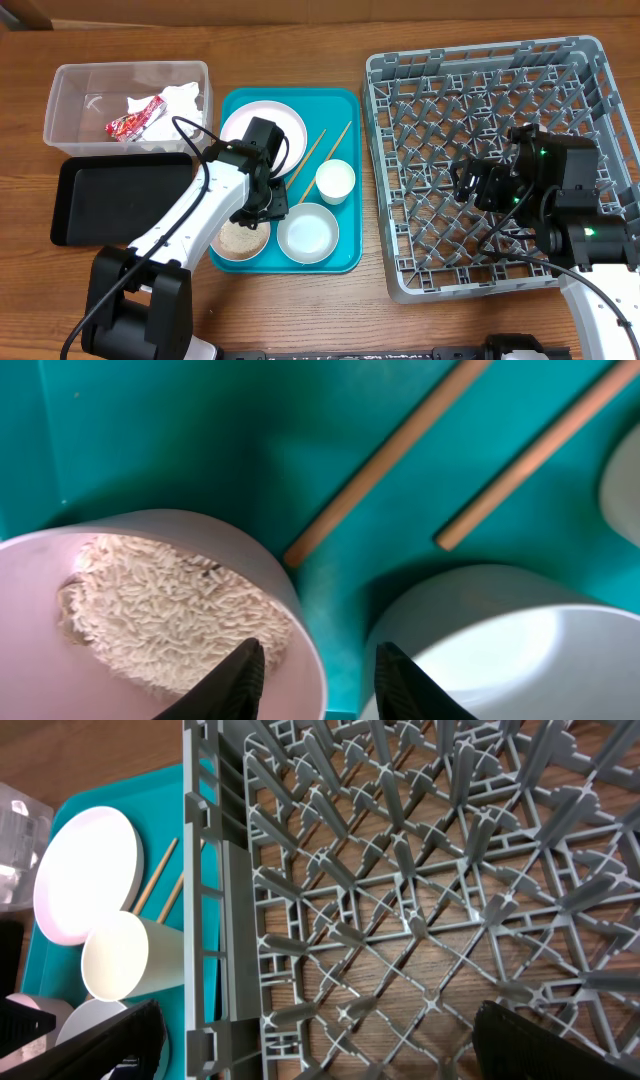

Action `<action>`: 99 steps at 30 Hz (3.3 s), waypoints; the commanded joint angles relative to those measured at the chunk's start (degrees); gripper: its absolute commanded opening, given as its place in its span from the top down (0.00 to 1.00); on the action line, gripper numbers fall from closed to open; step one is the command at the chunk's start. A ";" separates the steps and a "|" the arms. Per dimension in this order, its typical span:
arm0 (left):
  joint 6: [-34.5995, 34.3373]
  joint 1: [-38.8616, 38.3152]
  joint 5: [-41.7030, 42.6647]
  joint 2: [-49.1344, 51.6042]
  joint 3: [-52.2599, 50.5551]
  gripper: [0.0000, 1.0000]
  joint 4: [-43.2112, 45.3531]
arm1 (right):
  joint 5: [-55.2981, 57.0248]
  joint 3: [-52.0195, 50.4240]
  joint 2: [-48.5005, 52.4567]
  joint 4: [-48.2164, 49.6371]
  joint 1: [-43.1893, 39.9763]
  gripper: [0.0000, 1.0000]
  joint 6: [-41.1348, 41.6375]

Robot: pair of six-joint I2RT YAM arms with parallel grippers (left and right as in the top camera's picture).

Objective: Sort waste into correct bins and load items into the dishwasher
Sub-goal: 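Grasp the rice-filled bowl rim with the left gripper, then tip the bowl over the black tray with the left gripper to dump rice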

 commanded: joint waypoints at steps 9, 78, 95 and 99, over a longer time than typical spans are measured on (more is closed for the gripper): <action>-2.25 0.37 -2.56 0.24 -6.80 0.85 9.11 | 0.00 1.57 -0.24 -0.02 -0.11 0.00 -0.22; 36.94 70.86 89.09 12.24 4.24 0.96 -8.68 | -1.51 1.57 -0.24 1.64 -0.11 0.00 -0.20; 24.09 70.99 78.05 12.24 4.24 0.96 3.58 | -1.51 1.57 -0.24 2.64 -0.11 0.00 -0.24; 29.38 70.25 84.46 12.00 4.26 0.96 -0.98 | -1.51 1.57 -0.24 2.62 -0.11 0.00 -0.22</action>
